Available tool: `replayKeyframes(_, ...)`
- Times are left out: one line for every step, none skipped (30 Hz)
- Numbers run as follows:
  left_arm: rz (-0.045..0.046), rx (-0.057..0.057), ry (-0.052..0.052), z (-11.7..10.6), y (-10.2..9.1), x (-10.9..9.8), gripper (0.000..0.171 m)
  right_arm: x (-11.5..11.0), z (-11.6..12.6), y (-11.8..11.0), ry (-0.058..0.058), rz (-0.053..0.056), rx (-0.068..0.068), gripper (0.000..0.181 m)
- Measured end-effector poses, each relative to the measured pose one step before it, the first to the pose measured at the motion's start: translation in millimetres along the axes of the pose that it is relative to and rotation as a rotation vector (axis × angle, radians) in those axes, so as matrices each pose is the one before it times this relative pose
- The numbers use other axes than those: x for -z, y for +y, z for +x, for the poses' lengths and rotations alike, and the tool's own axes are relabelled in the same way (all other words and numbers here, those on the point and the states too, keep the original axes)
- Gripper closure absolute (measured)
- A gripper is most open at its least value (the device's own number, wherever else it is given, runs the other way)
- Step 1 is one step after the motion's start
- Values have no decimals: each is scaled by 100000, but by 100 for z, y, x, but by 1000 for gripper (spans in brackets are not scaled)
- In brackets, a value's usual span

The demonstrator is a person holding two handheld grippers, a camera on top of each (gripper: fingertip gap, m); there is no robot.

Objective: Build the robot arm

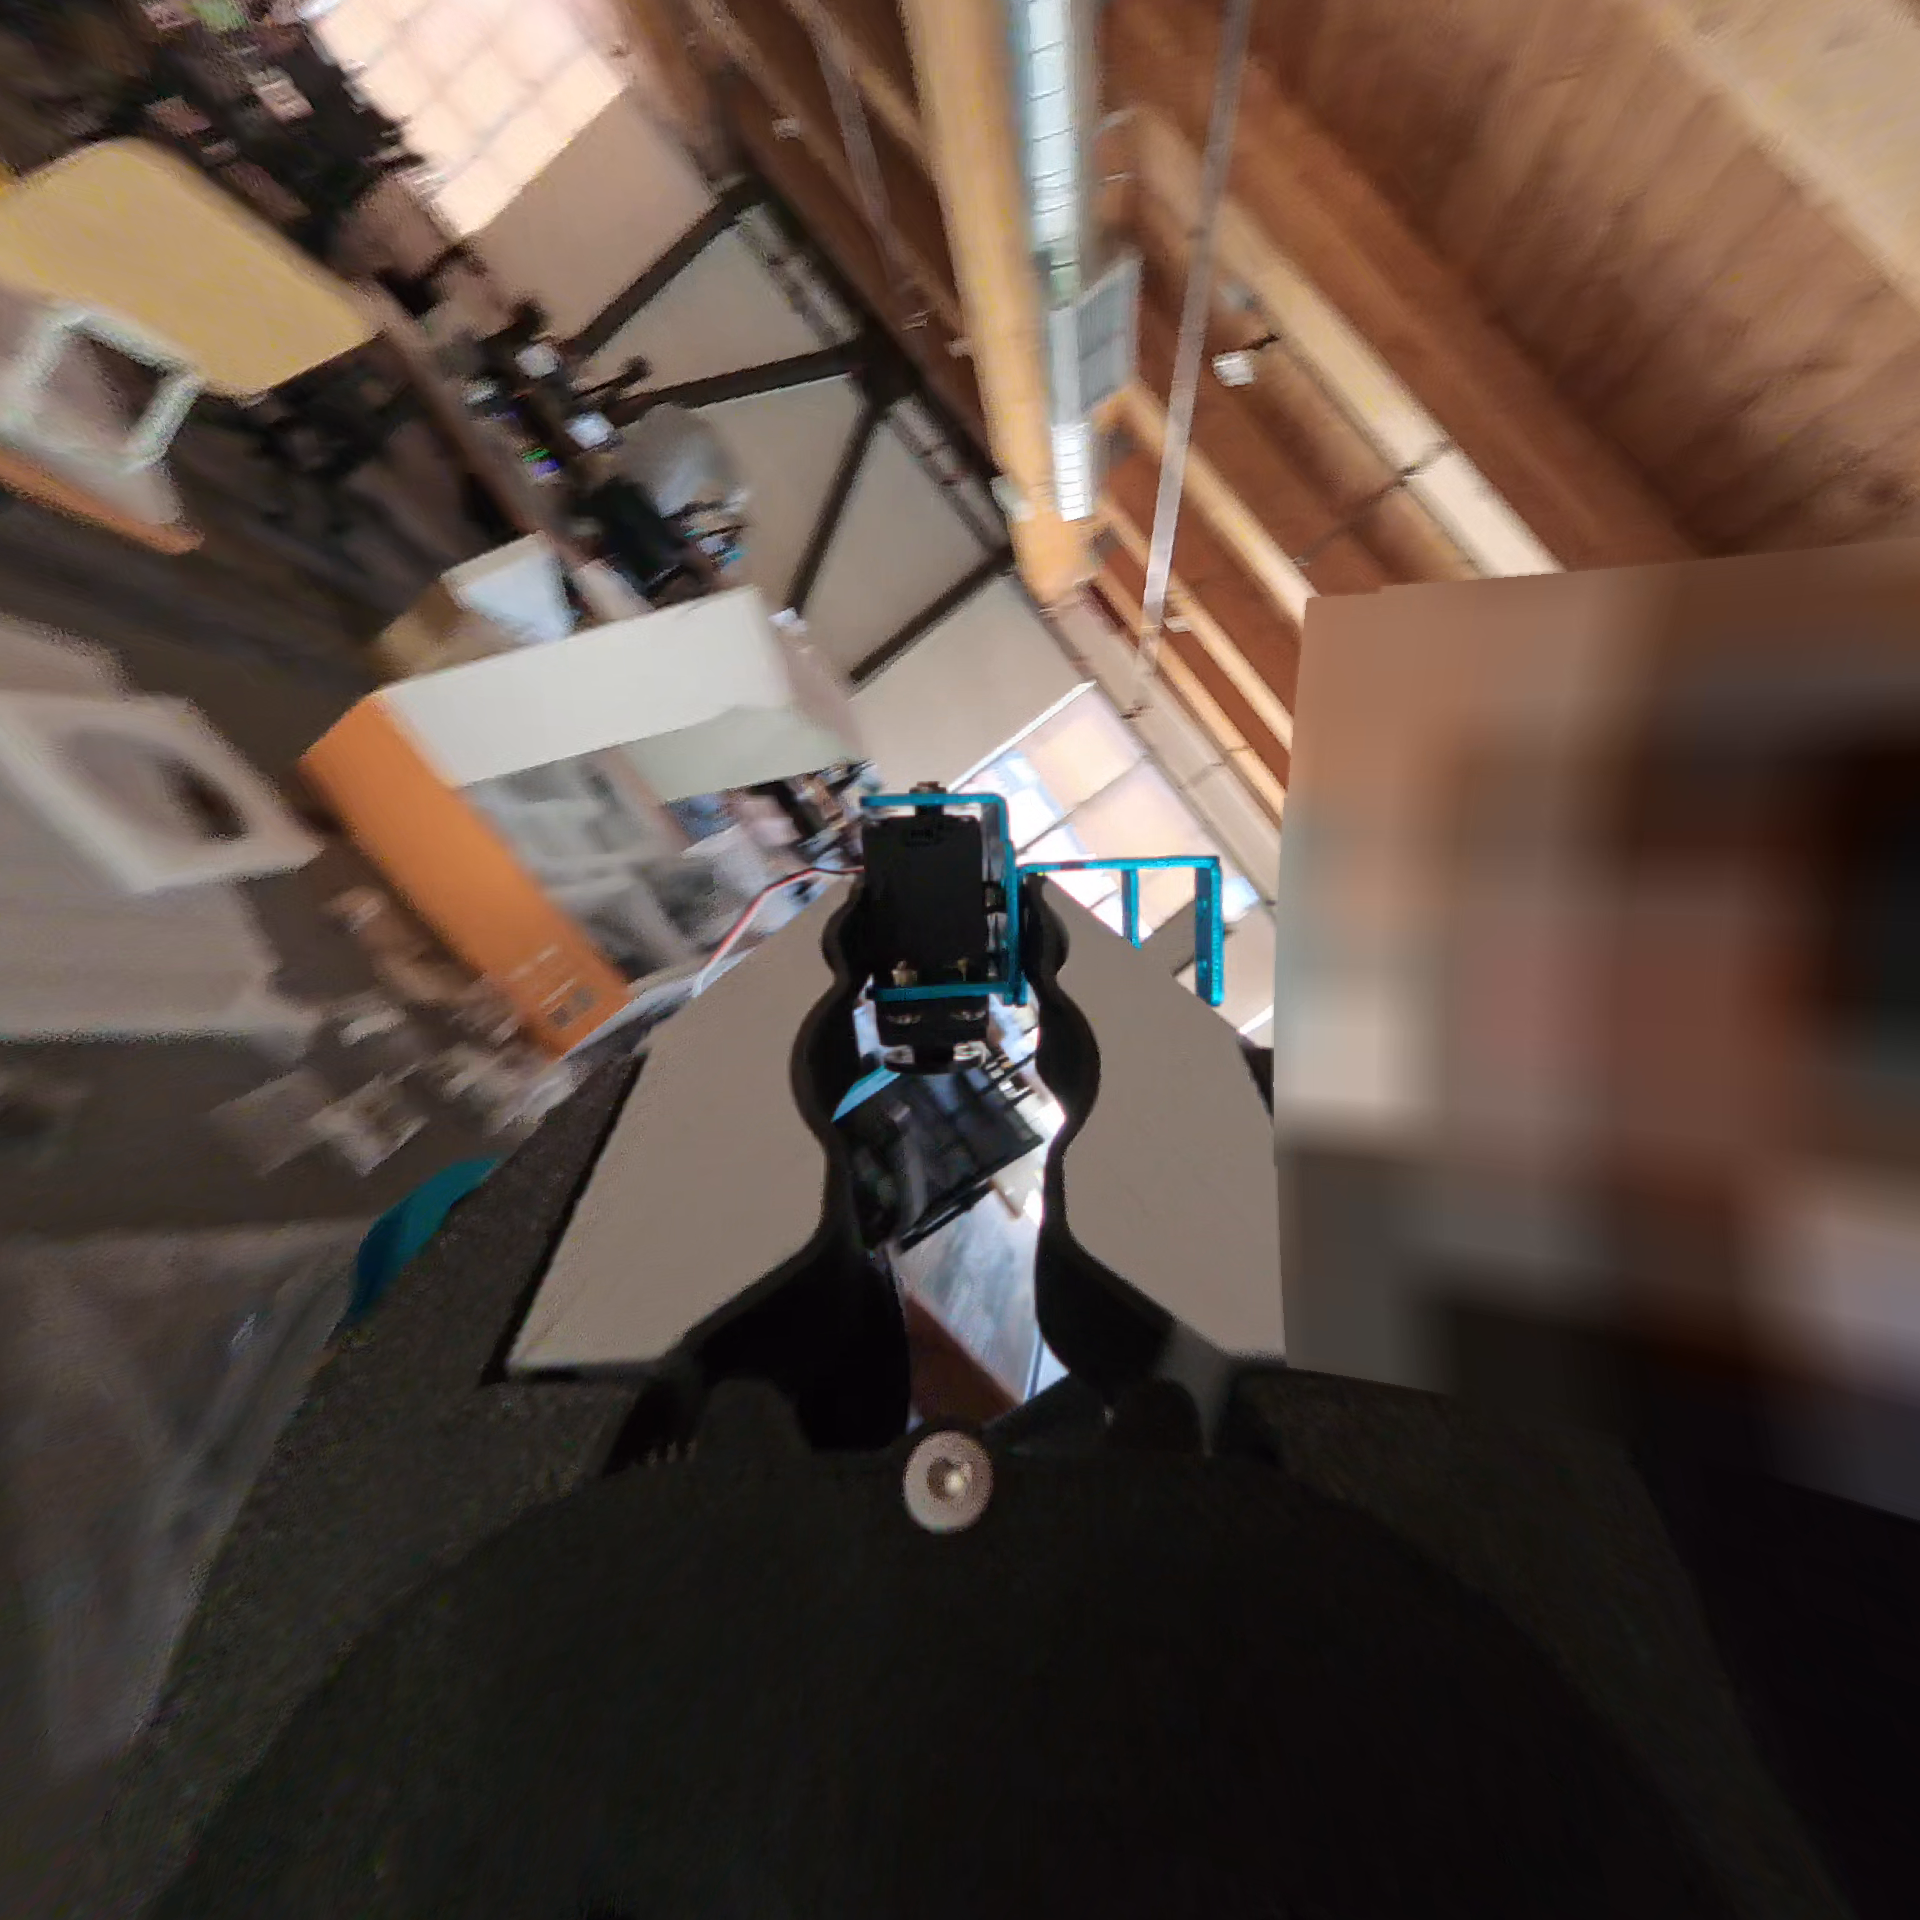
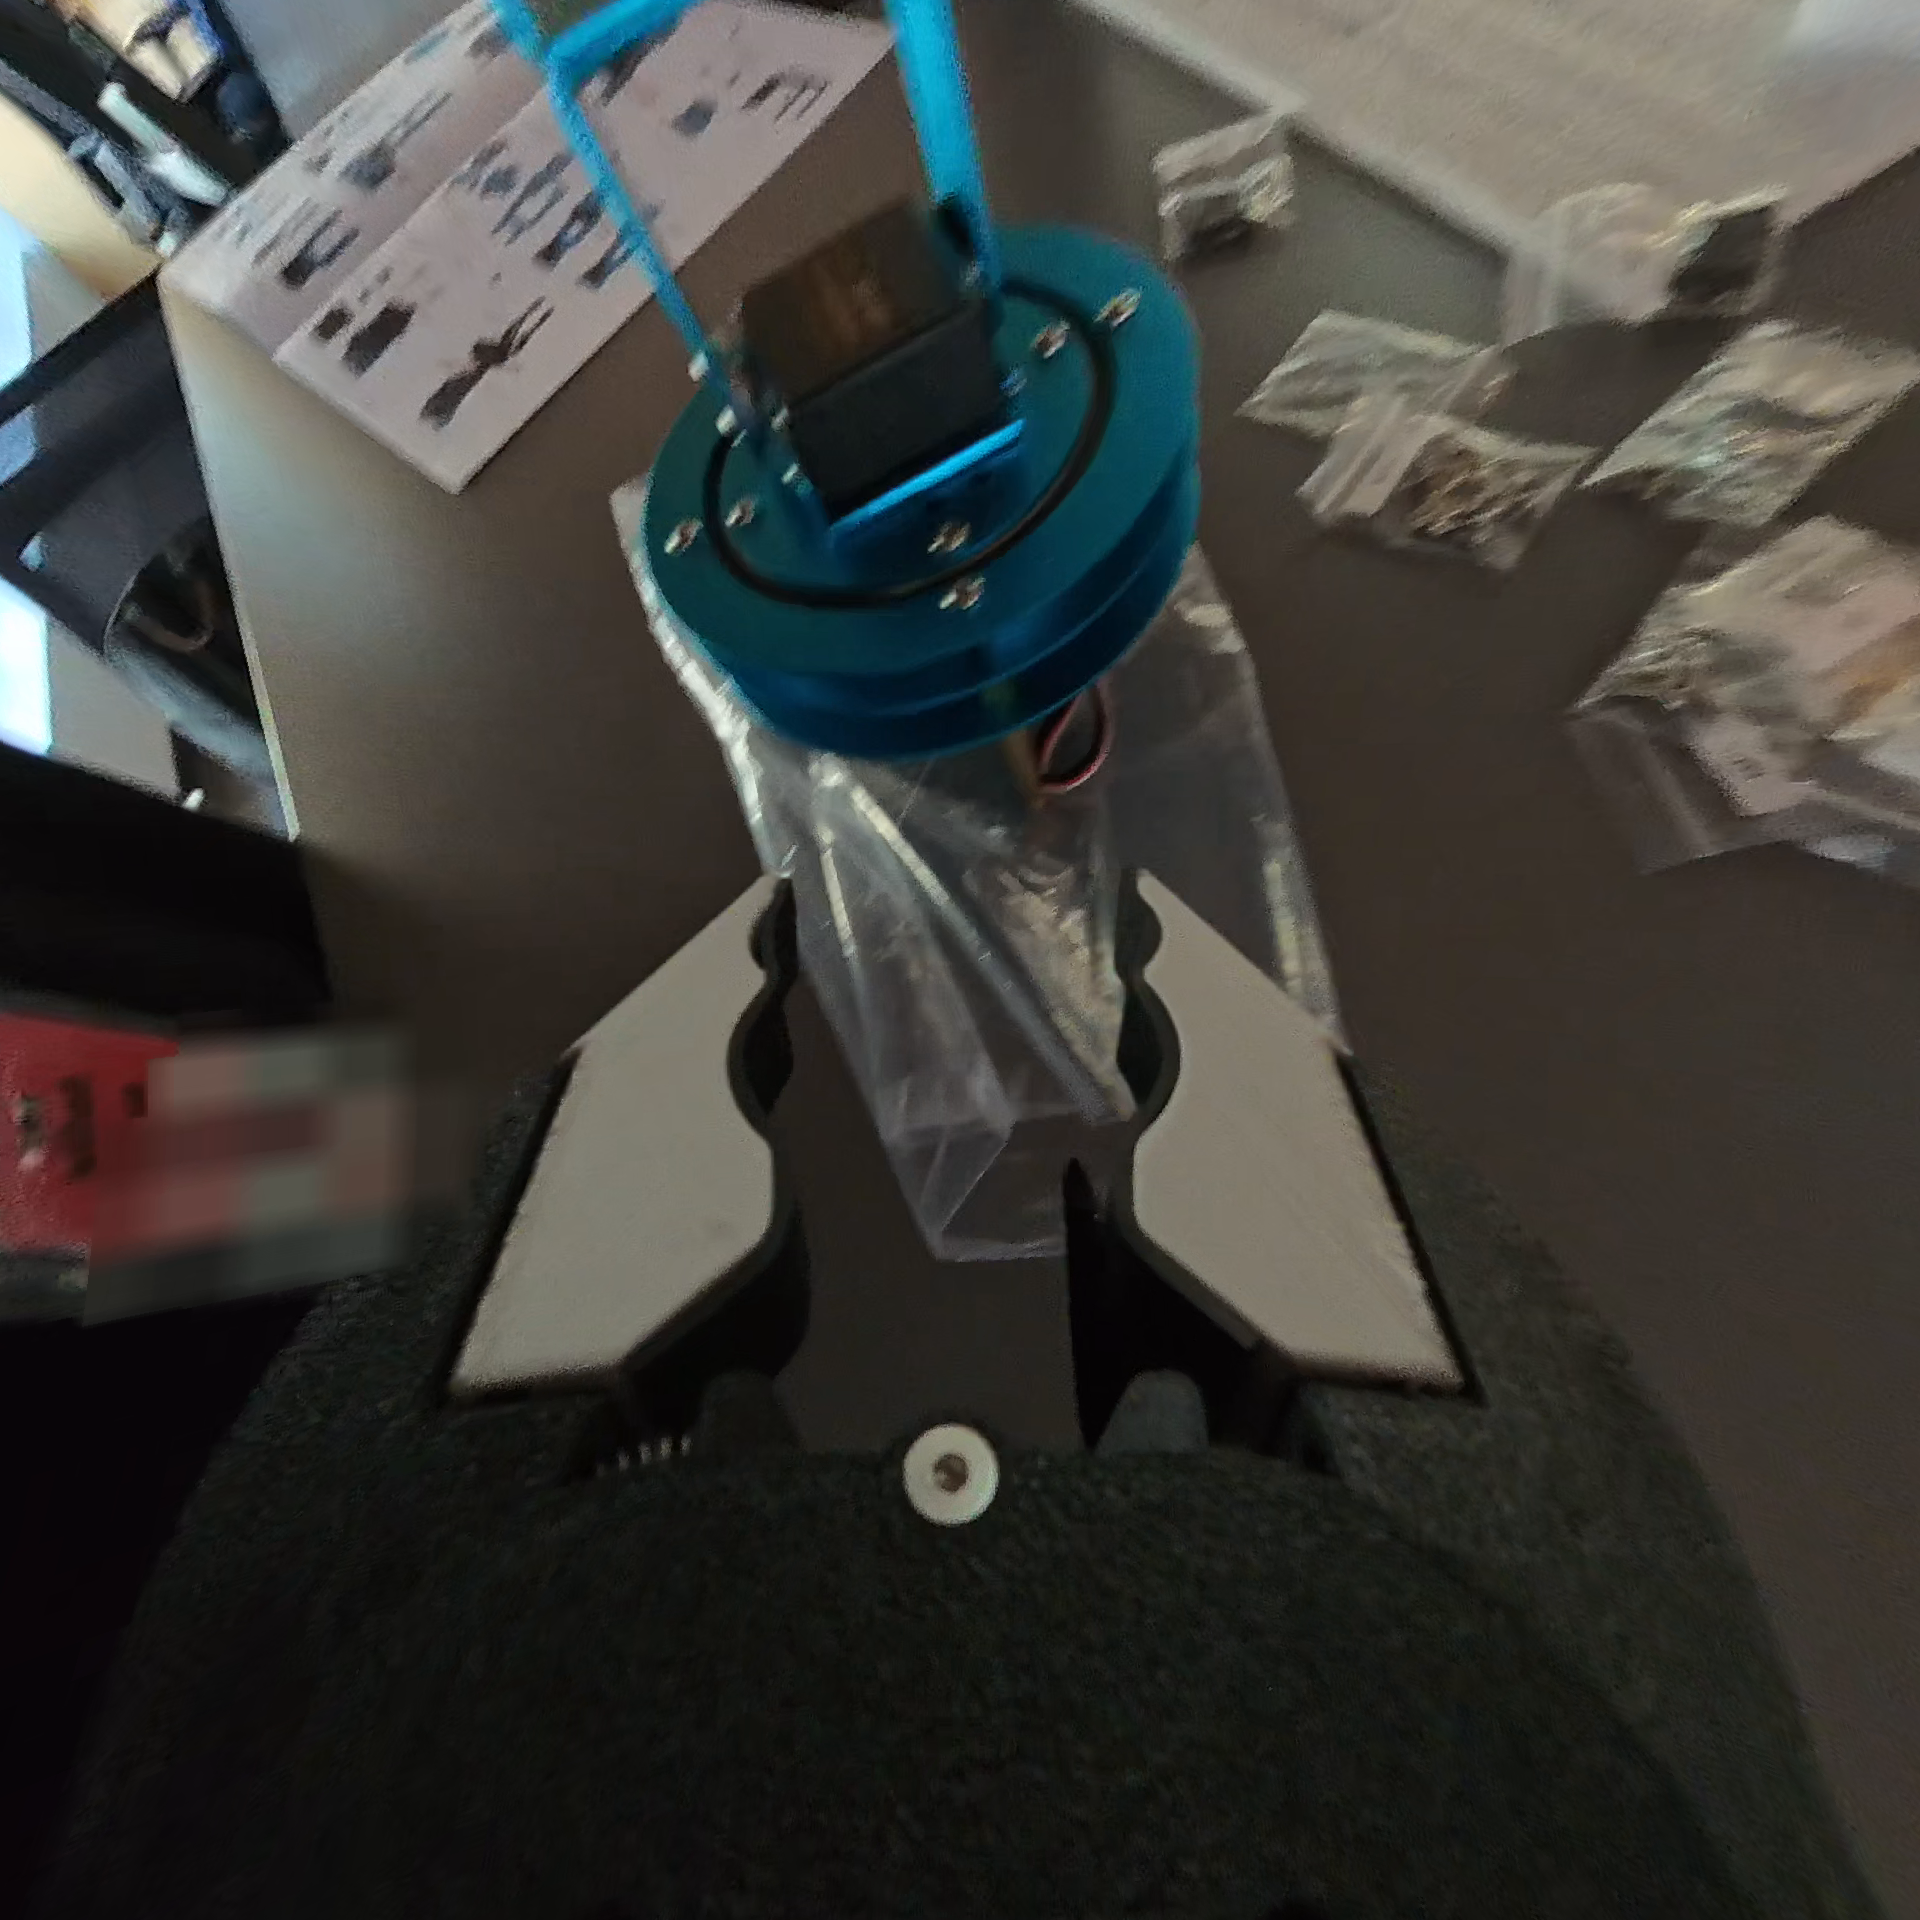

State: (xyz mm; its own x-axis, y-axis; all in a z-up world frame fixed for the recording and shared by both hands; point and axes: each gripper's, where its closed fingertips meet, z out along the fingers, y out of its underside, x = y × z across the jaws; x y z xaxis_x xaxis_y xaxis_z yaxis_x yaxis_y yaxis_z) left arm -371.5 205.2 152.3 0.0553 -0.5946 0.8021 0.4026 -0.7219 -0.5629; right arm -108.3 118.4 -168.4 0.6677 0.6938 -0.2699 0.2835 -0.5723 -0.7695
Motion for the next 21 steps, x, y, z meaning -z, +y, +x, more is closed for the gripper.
replayKeyframes(-3017,3440,-6329,-1912,1206,809,144,119,1197,-534,5039,2339,-2437,119)
replayKeyframes(-4150,4487,-4415,-2027,1562,458,144,69,1745,-205,7074,878,-3076,122)
replayKeyframes(-2875,5276,-3370,-2126,1469,170,144,-36,1608,189,5400,-819,-1341,122)
replayKeyframes(-1996,5630,-2631,-2137,1313,-76,144,-134,1434,604,4261,-2845,-65,122)
replayKeyframes(-4856,5646,-2158,-2012,1439,-142,144,-291,1297,944,3519,-4674,-77,123)
replayKeyframes(-4256,1203,-1473,-1667,1027,-78,144,-287,948,775,2295,-3559,-771,123)
replayKeyframes(-2555,-1778,-1535,-1453,698,-91,144,-176,189,465,-1568,-1493,-1240,130)
replayKeyframes(-1466,1912,-1712,-1326,564,-158,144,-121,-455,270,-4943,-962,-1699,136)
replayKeyframes(-522,2762,-902,-980,355,-92,144,-108,-431,9,-3766,23,-1486,141)
replayKeyframes(281,492,1621,-246,117,37,144,-124,-351,-42,-2524,-58,-28,148)
replayKeyframes(878,-25,4886,657,-83,198,144,-214,-180,101,-1339,-1512,1061,154)
replayKeyframes(1024,-844,6102,1322,-309,431,144,-296,46,211,-240,-2728,1271,161)
replayKeyframes(2126,-3298,4823,1600,-673,666,144,-305,169,206,-50,-3037,1323,173)
replayKeyframes(3270,-5313,2272,1601,-1044,887,144,-243,119,31,-914,-2114,1145,181)
replayKeyframes(2752,-6032,60,1507,-1191,1074,144,-62,328,-315,-352,-520,-599,181)
replayKeyframes(2724,-5964,-597,1551,-1336,1177,143,59,622,-534,1328,586,-917,181)
replayKeyframes(2776,-6522,85,1720,-1387,1153,143,82,715,-685,2367,1660,-220,181)
replayKeyframes(1802,-6750,973,1838,-1280,1020,144,24,707,-688,2828,1651,1198,181)
replayKeyframes(1271,-6052,562,1694,-1209,800,144,-38,677,-647,2991,1590,1611,181)
replayKeyframes(1253,-4980,-915,1318,-1158,557,144,-119,297,-491,1354,887,1305,181)
replayKeyframes(480,-4022,-1246,1027,-892,282,144,-183,-229,-40,-1341,-1379,1301,181)
